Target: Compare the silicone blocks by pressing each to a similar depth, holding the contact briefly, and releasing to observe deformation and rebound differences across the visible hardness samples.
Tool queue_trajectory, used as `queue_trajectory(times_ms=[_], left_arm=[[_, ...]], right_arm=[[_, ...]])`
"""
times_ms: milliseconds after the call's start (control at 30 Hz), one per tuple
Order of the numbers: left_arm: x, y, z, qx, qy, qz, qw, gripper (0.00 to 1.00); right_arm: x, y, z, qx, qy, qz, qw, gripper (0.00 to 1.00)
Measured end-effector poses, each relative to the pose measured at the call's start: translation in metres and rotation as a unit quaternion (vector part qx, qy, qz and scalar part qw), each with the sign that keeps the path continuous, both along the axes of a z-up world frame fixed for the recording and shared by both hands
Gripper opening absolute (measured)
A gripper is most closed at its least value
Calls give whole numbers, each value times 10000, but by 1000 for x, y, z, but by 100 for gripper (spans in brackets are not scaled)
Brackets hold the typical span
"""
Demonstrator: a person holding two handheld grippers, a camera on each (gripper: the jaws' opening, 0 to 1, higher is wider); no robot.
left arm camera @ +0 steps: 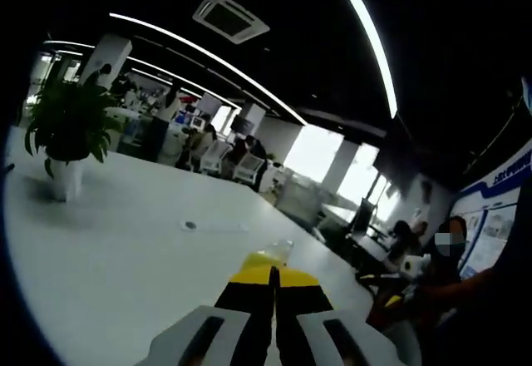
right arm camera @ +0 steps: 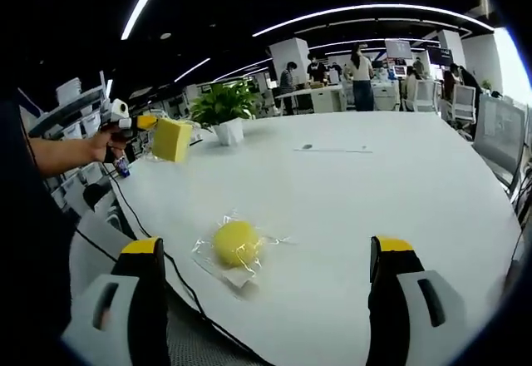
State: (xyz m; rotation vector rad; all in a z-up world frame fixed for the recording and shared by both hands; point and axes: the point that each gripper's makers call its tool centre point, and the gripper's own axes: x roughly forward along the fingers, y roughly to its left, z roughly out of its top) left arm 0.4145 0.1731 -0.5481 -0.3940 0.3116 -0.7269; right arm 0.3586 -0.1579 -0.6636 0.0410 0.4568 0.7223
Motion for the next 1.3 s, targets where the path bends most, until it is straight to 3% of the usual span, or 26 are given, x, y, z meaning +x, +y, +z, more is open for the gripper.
queue_trajectory(times_ms=[300, 500, 933, 1300], left_arm=[[-2, -10, 15, 77, -207, -139, 9997, 0], [-8, -19, 27, 21, -312, -266, 9992, 0], [-24, -53, 65, -119, -704, -793, 9943, 0], [-45, -82, 73, -243, -746, -1265, 9889, 0]], right_arm=[[5, 0, 11, 131, -104, -39, 9999, 93], [10, 6, 25, 232, -205, 31, 9995, 96], [10, 32, 56, 595, -352, 584, 9959, 97], [9, 68, 89, 924, -595, 1186, 9868, 96]])
